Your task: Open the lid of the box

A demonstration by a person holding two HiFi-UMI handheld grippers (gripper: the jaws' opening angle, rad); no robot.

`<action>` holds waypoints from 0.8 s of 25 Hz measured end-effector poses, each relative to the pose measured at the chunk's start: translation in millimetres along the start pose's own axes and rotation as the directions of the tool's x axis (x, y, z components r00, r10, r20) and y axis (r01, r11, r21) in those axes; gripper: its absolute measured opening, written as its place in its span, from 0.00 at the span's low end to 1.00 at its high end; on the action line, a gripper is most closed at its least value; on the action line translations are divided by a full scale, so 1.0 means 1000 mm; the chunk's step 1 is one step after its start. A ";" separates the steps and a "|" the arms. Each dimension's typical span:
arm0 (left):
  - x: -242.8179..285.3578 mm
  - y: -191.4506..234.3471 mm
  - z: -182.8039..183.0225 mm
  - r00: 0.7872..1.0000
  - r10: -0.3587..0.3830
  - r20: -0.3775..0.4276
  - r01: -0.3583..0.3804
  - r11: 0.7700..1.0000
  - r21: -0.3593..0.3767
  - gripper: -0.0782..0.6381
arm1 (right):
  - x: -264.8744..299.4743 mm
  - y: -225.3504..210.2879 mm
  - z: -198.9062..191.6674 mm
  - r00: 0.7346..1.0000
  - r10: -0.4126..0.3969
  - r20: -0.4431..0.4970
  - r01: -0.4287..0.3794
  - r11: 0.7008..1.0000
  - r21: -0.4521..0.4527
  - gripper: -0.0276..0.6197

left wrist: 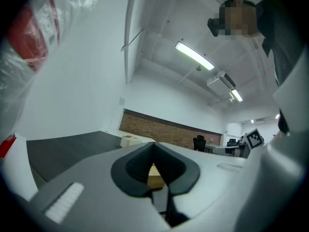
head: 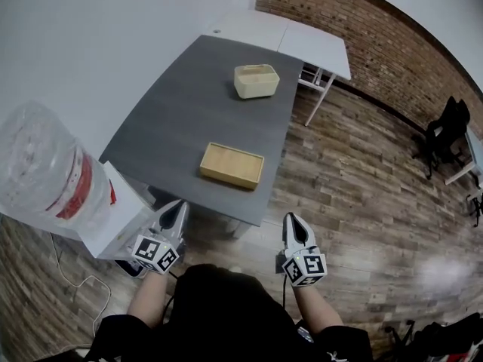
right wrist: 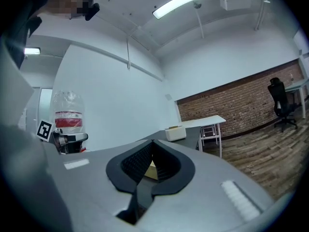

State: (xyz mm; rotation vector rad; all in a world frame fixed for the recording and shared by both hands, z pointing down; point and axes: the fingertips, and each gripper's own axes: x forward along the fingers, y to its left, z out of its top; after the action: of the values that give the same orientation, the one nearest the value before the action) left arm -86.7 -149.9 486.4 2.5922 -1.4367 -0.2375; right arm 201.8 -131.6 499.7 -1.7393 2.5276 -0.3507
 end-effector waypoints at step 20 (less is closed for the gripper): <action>0.112 0.057 -0.016 0.996 -0.029 -0.083 0.024 0.998 -0.056 0.12 | 0.066 -0.048 0.011 0.995 -0.099 -0.023 0.099 0.995 0.014 0.05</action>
State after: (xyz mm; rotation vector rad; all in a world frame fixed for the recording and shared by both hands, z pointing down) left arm -70.9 -273.7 508.4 2.5464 -1.3496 -0.1669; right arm 224.0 -211.0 504.9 -1.8696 2.4526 -0.3959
